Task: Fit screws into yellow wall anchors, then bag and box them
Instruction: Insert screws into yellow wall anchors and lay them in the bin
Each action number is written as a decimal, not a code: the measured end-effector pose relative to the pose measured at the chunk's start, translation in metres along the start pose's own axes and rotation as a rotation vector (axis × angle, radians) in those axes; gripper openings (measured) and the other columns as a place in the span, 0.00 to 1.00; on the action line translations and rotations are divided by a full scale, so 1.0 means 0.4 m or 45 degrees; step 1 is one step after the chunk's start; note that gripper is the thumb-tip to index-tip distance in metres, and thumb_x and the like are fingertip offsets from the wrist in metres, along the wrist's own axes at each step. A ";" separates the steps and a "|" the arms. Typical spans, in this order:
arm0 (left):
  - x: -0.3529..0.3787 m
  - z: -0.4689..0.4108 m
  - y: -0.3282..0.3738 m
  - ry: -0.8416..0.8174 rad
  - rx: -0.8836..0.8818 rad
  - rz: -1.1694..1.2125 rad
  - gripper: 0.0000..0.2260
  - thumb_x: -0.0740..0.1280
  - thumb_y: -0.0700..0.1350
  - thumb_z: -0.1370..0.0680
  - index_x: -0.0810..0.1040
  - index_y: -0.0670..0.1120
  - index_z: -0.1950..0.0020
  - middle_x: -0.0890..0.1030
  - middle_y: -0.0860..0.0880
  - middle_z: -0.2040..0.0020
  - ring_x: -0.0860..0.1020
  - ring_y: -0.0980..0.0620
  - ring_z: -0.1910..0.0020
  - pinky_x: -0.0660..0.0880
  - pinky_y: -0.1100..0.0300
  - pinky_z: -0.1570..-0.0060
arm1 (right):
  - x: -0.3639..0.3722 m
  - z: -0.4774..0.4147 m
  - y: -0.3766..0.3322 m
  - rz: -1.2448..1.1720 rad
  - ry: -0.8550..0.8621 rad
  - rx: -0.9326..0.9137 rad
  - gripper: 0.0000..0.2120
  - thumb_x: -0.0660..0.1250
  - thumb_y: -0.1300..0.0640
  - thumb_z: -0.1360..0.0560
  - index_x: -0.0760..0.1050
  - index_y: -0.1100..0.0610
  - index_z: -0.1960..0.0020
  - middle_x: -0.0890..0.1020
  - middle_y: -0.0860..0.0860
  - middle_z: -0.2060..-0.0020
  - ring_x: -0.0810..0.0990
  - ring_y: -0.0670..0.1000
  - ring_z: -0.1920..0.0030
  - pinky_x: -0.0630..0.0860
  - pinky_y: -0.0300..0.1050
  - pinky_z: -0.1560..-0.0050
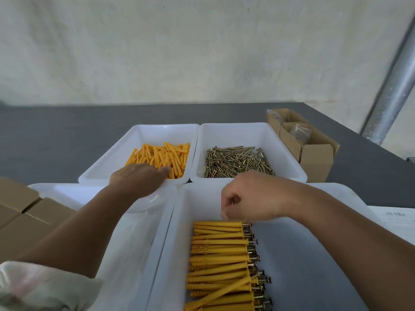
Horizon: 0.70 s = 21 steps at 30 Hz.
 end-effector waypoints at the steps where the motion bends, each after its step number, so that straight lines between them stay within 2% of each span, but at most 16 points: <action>1: 0.001 -0.001 -0.001 -0.005 0.000 -0.010 0.29 0.48 0.68 0.21 0.80 0.51 0.46 0.79 0.50 0.44 0.70 0.50 0.52 0.65 0.53 0.52 | -0.019 -0.002 0.002 -0.065 0.136 -0.010 0.07 0.67 0.47 0.24 0.82 0.49 0.55 0.81 0.42 0.63 0.80 0.41 0.60 0.75 0.37 0.60; 4: 0.002 0.002 -0.006 0.017 -0.028 -0.062 0.28 0.47 0.70 0.23 0.77 0.52 0.49 0.79 0.50 0.44 0.72 0.49 0.50 0.66 0.51 0.50 | -0.066 -0.014 0.040 -0.248 0.537 0.054 0.10 0.66 0.45 0.24 0.79 0.49 0.59 0.81 0.44 0.65 0.78 0.43 0.62 0.69 0.40 0.64; 7: -0.001 0.006 -0.014 0.013 -0.086 -0.122 0.30 0.45 0.73 0.26 0.76 0.55 0.45 0.78 0.50 0.40 0.74 0.47 0.42 0.66 0.47 0.46 | -0.075 -0.032 0.102 -0.118 0.722 0.213 0.16 0.59 0.41 0.21 0.78 0.50 0.54 0.78 0.45 0.64 0.76 0.48 0.59 0.69 0.43 0.63; 10: -0.001 0.007 -0.016 -0.029 -0.118 -0.127 0.36 0.44 0.75 0.27 0.75 0.55 0.35 0.76 0.49 0.33 0.72 0.46 0.35 0.66 0.46 0.41 | -0.048 -0.051 0.166 -0.132 0.609 0.352 0.23 0.50 0.38 0.19 0.77 0.53 0.51 0.77 0.48 0.60 0.77 0.52 0.54 0.69 0.46 0.60; 13: -0.003 0.009 -0.016 -0.041 -0.142 -0.128 0.38 0.44 0.76 0.27 0.74 0.53 0.32 0.74 0.48 0.30 0.71 0.46 0.32 0.65 0.46 0.38 | -0.019 -0.069 0.207 -0.138 0.417 0.479 0.30 0.43 0.34 0.20 0.73 0.50 0.34 0.78 0.50 0.42 0.74 0.54 0.41 0.68 0.49 0.49; 15: -0.003 0.011 -0.017 -0.045 -0.151 -0.126 0.39 0.44 0.76 0.27 0.73 0.52 0.31 0.73 0.48 0.30 0.70 0.45 0.32 0.65 0.46 0.37 | -0.010 -0.085 0.215 -0.072 0.313 0.536 0.32 0.40 0.32 0.21 0.66 0.45 0.27 0.72 0.51 0.30 0.69 0.56 0.31 0.66 0.54 0.40; 18: -0.001 0.011 -0.017 -0.051 -0.148 -0.124 0.40 0.44 0.76 0.28 0.72 0.52 0.30 0.73 0.48 0.29 0.70 0.45 0.31 0.66 0.47 0.38 | 0.002 -0.113 0.221 0.011 0.165 0.601 0.33 0.37 0.30 0.23 0.59 0.40 0.24 0.65 0.50 0.24 0.63 0.57 0.26 0.62 0.58 0.32; 21: -0.001 0.008 -0.018 -0.052 -0.142 -0.123 0.40 0.44 0.77 0.28 0.73 0.52 0.31 0.74 0.47 0.30 0.71 0.45 0.32 0.67 0.48 0.38 | 0.008 -0.133 0.236 -0.027 0.073 0.661 0.37 0.38 0.27 0.25 0.60 0.43 0.23 0.62 0.52 0.23 0.61 0.58 0.24 0.59 0.59 0.27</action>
Point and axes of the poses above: each hand's wrist, its own z-axis away from the middle knuckle, its own x-axis out of the palm, y = z × x, the point moved 4 cm from there along -z, towards the middle knuckle
